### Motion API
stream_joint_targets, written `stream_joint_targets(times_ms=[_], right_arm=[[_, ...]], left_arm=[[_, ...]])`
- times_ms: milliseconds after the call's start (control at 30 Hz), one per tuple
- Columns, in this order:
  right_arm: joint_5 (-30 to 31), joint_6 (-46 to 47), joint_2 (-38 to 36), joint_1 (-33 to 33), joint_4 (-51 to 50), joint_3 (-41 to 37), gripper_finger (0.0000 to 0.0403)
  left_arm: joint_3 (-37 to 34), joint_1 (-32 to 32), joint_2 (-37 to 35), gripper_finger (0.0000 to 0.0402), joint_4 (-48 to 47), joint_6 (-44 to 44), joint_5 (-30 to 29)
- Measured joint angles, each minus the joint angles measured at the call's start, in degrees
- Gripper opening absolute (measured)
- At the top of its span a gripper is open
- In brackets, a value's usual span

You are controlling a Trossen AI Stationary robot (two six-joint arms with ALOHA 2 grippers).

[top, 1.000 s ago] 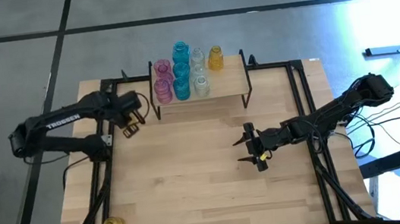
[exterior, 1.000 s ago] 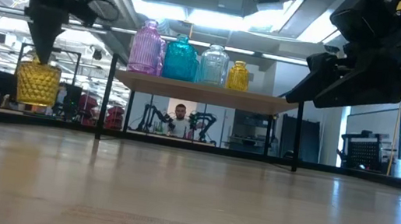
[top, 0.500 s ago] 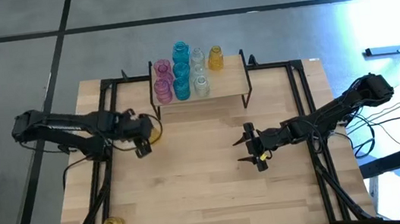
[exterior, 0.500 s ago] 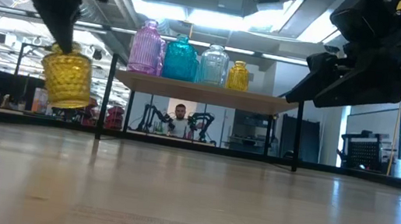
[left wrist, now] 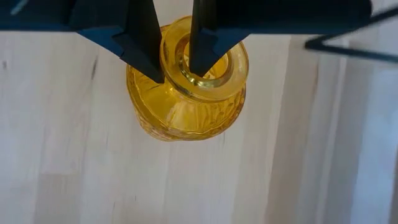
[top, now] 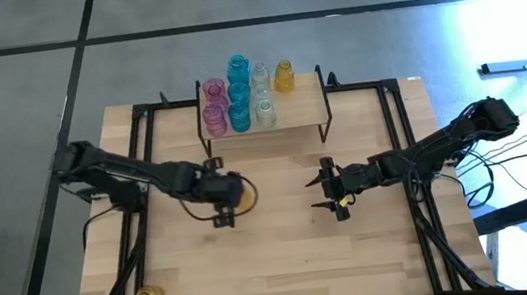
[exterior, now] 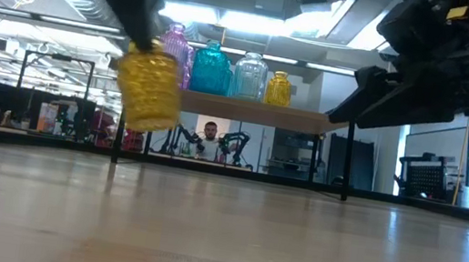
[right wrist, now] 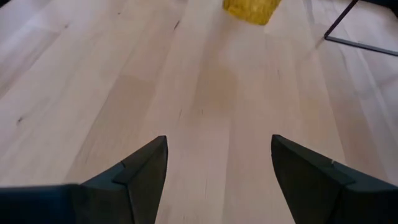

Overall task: Sort vases onto shelf
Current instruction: Put the top yellow flower vase on the shelf aligned with the other yellow flower vase

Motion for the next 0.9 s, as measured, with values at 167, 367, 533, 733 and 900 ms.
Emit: stream_joint_targets(times_ms=[167,367,533,733,900], right_arm=[[-0.8,0.2,0.0,0.2,-0.1,0.0,0.0266],[-1.1,0.2,0.0,0.2,-0.2,0.0,0.0266],[-1.1,0.2,0.0,0.2,-0.1,0.0,0.0266],[-1.1,0.3,0.0,0.2,-0.1,0.0,0.0266],[-1.1,0.3,0.0,0.2,-0.1,0.0,0.0266]], left_arm=[[7.1,1.3,8.7,0.0059,0.0,1.6,0.3],[12.3,2.5,17.1,0.0059,0.0,4.2,0.4],[14.4,3.1,21.4,0.0059,0.3,5.9,1.9],[14.7,2.9,22.1,0.0065,1.7,6.2,1.3],[14.6,2.9,22.0,0.01,4.0,6.2,1.6]])
